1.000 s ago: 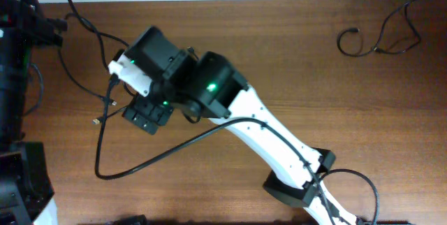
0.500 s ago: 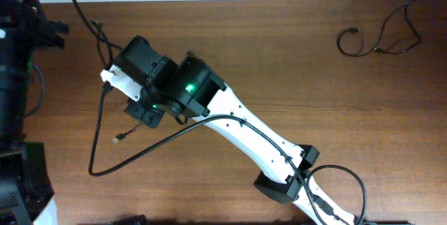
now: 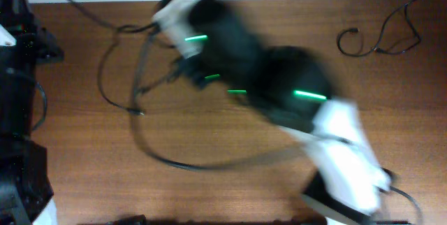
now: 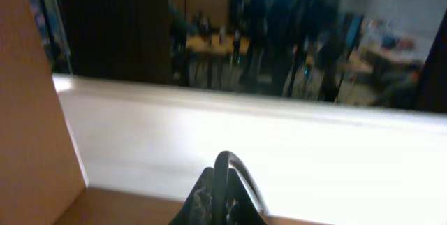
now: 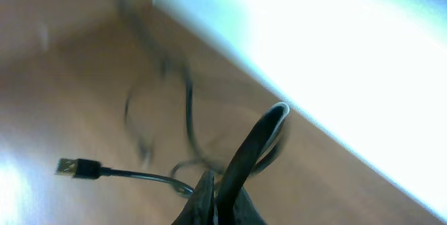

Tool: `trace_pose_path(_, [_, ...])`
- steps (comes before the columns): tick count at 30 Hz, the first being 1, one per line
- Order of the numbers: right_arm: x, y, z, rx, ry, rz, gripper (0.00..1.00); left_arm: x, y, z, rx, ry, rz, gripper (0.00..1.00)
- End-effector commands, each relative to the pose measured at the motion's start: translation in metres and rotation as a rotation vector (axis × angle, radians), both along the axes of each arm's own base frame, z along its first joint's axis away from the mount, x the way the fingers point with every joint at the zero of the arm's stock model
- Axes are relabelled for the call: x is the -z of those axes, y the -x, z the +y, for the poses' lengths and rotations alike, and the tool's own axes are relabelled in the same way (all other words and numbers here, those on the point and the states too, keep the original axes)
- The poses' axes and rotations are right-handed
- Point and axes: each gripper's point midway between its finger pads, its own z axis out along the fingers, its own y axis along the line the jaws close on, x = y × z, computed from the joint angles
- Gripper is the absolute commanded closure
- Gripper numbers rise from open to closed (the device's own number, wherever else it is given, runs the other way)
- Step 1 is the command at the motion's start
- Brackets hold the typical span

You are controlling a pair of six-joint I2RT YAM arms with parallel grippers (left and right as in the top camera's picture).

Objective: Untangle cables

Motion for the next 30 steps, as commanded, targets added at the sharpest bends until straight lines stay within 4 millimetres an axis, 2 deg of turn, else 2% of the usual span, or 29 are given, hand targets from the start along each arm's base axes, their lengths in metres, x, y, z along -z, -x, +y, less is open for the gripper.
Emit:
trace_pose_path(1, [-0.093, 0.046, -0.081, 0.076, -0.222, -0.153, 0.96, 0.029, -0.028, 0.008, -0.013, -0.017, 0.110, 1.00])
trace_pose_path(2, [-0.106, 0.057, -0.096, 0.081, -0.254, -0.180, 0.96, 0.041, -0.039, 0.007, 0.007, -0.007, 0.150, 1.00])
trace_pose_path(6, [-0.131, 0.083, -0.128, 0.093, -0.317, -0.238, 0.96, 0.074, -0.064, 0.006, 0.036, 0.016, 0.251, 1.00])
trace_pose_path(9, [-0.139, 0.085, -0.151, 0.174, -0.329, -0.276, 0.96, 0.097, -0.076, 0.004, 0.047, 0.029, 0.327, 1.00])
trace_pose_path(14, [-0.155, 0.087, -0.203, 0.374, -0.330, -0.367, 0.96, 0.148, -0.101, 0.010, 0.044, 0.048, 0.482, 1.00])
trace_pose_path(17, [-0.160, 0.091, -0.217, 0.421, -0.334, -0.389, 0.96, 0.171, -0.114, 0.012, 0.043, 0.057, 0.538, 1.00])
trace_pose_path(22, [-0.169, 0.082, -0.237, 0.548, -0.304, -0.451, 0.96, 0.205, -0.124, 0.027, -0.021, 0.039, 0.624, 1.00])
trace_pose_path(30, [-0.167, 0.043, -0.268, 0.707, -0.263, -0.475, 0.96, 0.287, -0.130, 0.035, -0.044, 0.029, 0.768, 1.00])
